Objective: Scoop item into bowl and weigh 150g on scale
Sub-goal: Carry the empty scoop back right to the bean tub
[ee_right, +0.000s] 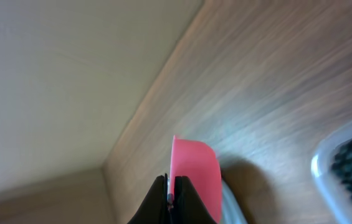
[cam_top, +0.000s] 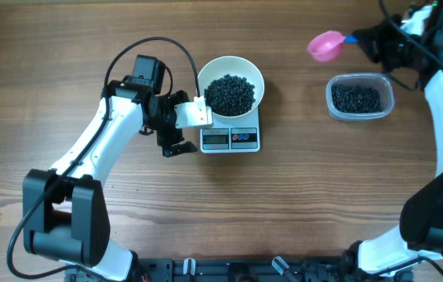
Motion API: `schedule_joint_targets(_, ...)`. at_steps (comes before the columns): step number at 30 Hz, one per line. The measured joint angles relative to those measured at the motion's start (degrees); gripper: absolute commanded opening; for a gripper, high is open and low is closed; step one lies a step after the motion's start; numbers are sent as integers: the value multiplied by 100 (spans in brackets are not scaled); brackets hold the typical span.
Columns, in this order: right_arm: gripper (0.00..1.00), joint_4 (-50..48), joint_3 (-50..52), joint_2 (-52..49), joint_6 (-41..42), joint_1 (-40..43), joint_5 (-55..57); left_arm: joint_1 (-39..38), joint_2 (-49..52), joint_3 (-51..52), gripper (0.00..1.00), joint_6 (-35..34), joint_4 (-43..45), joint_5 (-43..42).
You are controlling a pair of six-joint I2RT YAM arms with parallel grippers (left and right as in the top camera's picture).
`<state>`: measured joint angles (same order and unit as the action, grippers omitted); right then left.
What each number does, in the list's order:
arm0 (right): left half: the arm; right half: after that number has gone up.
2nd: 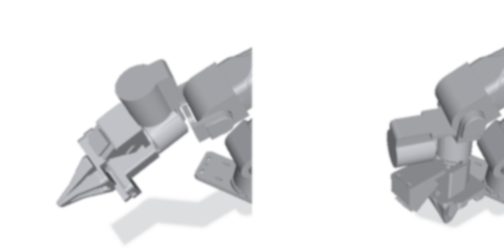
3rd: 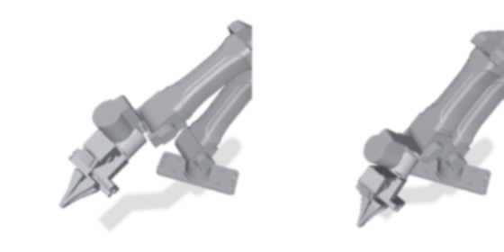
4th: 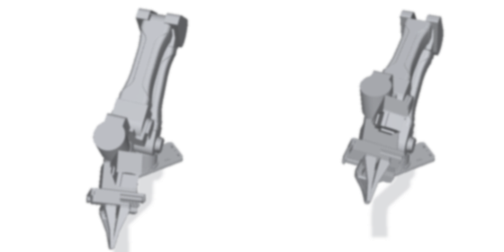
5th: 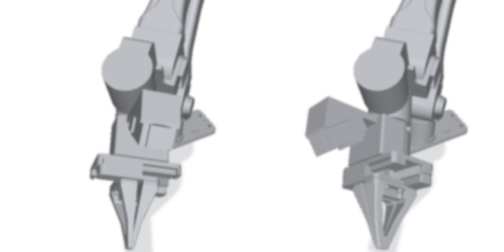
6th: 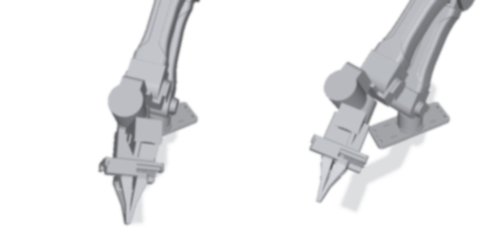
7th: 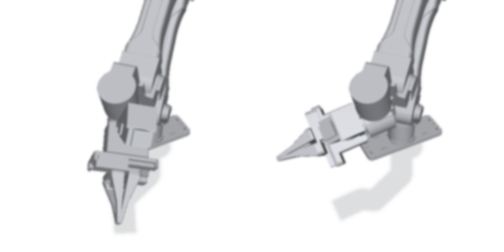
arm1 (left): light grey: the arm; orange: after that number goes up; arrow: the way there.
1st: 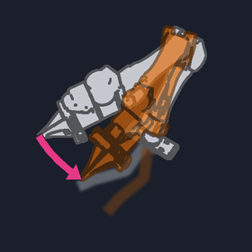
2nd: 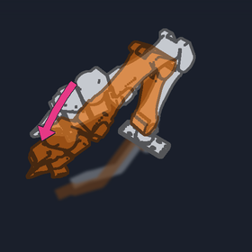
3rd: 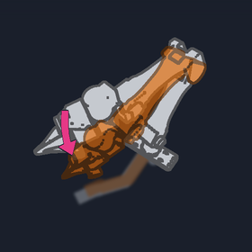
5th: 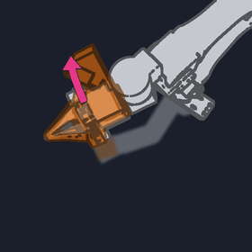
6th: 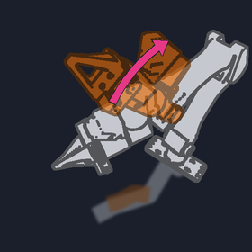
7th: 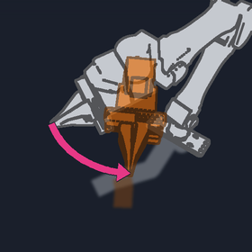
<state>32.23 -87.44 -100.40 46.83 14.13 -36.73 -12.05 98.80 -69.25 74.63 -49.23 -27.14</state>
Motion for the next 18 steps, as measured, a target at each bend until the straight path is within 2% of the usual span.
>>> schedule_joint_targets(7, 4, 450, 0, 0, -916, 579, -109, 0, 0, 0, 100, 2, 0, 0)
schedule_joint_targets(11, 4, 501, 0, 0, -1534, 841, 345, 0, 0, 0, 100, 0, 0, 0)
schedule_joint_targets(18, 4, 505, 0, 0, -1864, 929, 1012, 0, 0, 0, 100, 2, 0, 0)
